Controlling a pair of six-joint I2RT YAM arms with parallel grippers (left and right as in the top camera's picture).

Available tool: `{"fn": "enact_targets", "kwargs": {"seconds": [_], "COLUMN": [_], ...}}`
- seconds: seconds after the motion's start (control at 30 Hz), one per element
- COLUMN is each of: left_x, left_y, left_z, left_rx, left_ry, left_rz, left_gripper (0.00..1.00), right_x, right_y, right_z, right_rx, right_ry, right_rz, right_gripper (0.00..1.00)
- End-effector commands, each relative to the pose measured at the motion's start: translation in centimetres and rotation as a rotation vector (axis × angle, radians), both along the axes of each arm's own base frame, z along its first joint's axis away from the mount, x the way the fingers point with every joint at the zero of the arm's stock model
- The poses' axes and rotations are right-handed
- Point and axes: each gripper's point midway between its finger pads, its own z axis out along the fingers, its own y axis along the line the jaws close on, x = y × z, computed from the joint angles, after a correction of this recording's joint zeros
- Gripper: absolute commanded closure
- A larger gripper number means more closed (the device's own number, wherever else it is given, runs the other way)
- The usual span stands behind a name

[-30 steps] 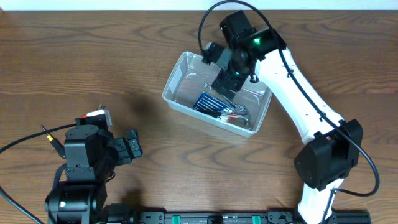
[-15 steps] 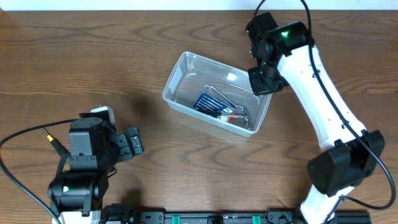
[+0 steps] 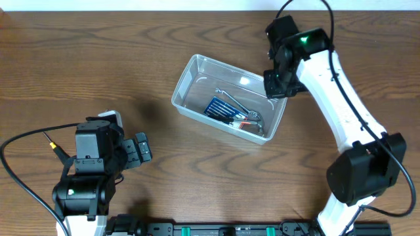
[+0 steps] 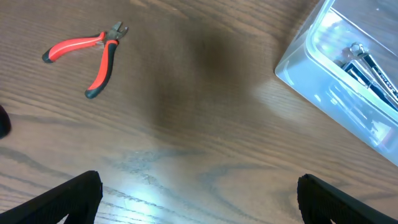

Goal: Pack container

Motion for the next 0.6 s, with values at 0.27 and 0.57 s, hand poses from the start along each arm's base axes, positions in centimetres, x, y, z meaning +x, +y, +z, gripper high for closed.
{"fn": "enact_targets", "kwargs": {"seconds": [0.27,0.57], "left_x": [0.3,0.3], "left_y": [0.1,0.1], "left_z": [0.8,0.8], "left_rx": [0.006,0.006], "left_ry": [-0.023,-0.023], "left_rz": [0.001,0.001], "left_gripper": [0.02,0.02], "right_x": [1.1,3.2], "right_y": [0.0,-2.3], "right_z": [-6.1,-9.4], "right_rx": [-0.010,-0.011], "right_ry": [0.104,0.114], "right_rz": [-0.012,-0.023], "right_gripper": [0.99,0.99]}}
